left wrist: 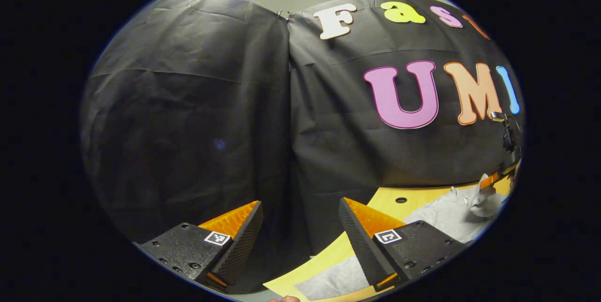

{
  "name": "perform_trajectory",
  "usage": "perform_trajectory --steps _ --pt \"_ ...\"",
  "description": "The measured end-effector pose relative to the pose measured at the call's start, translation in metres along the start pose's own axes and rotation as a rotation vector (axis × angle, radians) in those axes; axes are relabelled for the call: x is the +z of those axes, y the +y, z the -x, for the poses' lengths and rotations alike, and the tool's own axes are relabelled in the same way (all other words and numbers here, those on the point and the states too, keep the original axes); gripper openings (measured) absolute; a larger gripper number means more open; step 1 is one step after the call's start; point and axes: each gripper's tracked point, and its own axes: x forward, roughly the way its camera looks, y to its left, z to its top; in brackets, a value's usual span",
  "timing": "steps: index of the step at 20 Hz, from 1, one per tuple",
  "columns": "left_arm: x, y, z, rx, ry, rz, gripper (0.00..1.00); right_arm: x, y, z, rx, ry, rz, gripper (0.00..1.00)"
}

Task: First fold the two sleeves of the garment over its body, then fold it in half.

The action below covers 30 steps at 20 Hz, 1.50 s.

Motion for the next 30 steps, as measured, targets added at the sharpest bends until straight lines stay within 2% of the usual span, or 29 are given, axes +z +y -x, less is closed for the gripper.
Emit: perform_trajectory --steps 2,4,8,9,11,12,14,15,16,20,23,24,30 --pt "-0.004 0.010 0.001 0.019 0.007 -0.004 0.99 -0.010 0.021 -0.013 0.022 0.035 0.030 0.09" --pt "-0.009 0.018 0.003 0.036 0.016 -0.005 0.95 -0.017 0.039 -0.024 0.038 0.045 0.058 0.10" --pt "-0.019 0.030 0.002 0.056 0.036 0.006 0.98 -0.037 0.072 -0.041 0.071 0.105 0.066 0.10" --pt "-0.021 0.034 0.001 0.059 0.040 0.009 0.95 -0.041 0.078 -0.044 0.076 0.123 0.064 0.10" --pt "-0.028 0.032 0.001 0.057 0.052 0.017 0.99 -0.050 0.089 -0.046 0.102 0.143 0.052 0.11" --pt "-0.034 0.032 0.000 0.054 0.063 0.020 0.95 -0.050 0.097 -0.045 0.122 0.139 0.047 0.27" --pt "-0.043 0.030 0.000 0.045 0.080 0.020 0.99 -0.044 0.113 -0.040 0.172 0.103 0.030 0.63" --pt "-0.047 0.027 0.000 0.039 0.086 0.017 0.99 -0.034 0.112 -0.025 0.168 0.077 0.036 0.82" --pt "-0.052 0.024 -0.001 0.030 0.093 0.014 0.99 -0.033 0.114 -0.034 0.168 0.046 0.042 1.00" --pt "-0.078 0.009 -0.003 -0.009 0.149 0.030 0.95 -0.028 0.111 -0.019 0.163 -0.006 0.060 0.96" --pt "-0.106 -0.002 -0.001 -0.044 0.220 0.035 0.99 -0.028 0.101 -0.002 0.151 -0.024 0.065 0.99" --pt "-0.118 -0.005 0.000 -0.057 0.249 0.031 0.96 -0.028 0.099 0.002 0.151 -0.033 0.061 0.99" --pt "-0.194 -0.024 0.008 -0.123 0.464 0.076 0.96 -0.021 0.085 0.033 0.145 -0.094 0.046 0.96"
